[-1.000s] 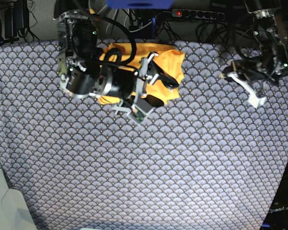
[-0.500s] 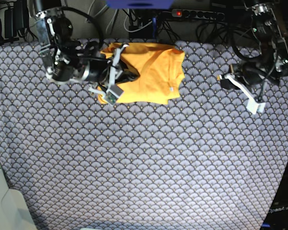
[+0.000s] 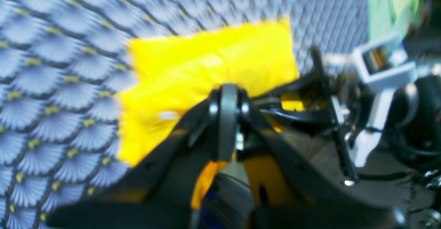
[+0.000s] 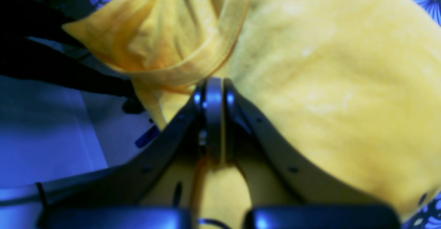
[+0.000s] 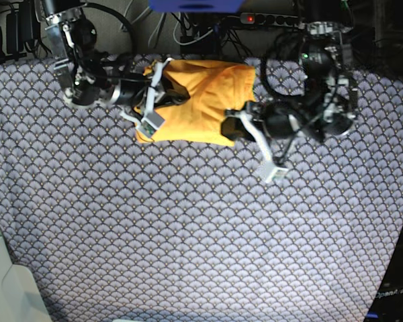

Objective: Fold the T-shirt properly
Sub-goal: 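Grasp the sides of the yellow bundle with both grippers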

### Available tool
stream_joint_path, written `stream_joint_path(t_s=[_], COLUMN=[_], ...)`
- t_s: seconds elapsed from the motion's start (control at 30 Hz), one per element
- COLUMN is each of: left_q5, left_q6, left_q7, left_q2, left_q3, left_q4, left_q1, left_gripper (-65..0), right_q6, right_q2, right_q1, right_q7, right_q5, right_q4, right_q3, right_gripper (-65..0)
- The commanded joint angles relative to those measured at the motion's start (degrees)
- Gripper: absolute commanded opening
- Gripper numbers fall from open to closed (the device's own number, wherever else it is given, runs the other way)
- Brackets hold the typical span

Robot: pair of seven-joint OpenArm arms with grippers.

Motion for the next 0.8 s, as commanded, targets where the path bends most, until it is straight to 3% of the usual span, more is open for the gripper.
stream_joint_path(t_s=[0.0,0.27,0.5,0.77], left_q5=[0.72,9.69,9.95,9.95], left_q6=[0.05,-0.39,-0.39,-0.13], left_q7=[-0.82,-0.82,-4.99,-10.0], left_q2=[-0.14,0.38,0.12,-0.05], left_q3=[1.13,2.8,3.33,10.71], left_q4=[1.05,-8.97,-17.94,-22.6], left_q1=[-0.85,-1.29,-3.05,-4.63], left_gripper=[-65.0,-65.0,-65.0,-65.0], right_q6=[0.38,0.38,0.38,0.38], right_q2=[0.16,0.33,1.56,5.34], right_q1=[0.64,0.73,-0.59,-2.08], right_q7=[0.75,0.22,-0.75,-1.1], right_q5=[0.46,0.64,0.64,0.2], right_q4=[0.78,1.66,7.55,7.02], right_q3=[0.11,0.11,0.11,2.49], right_gripper=[-65.0,-65.0,-65.0,-65.0])
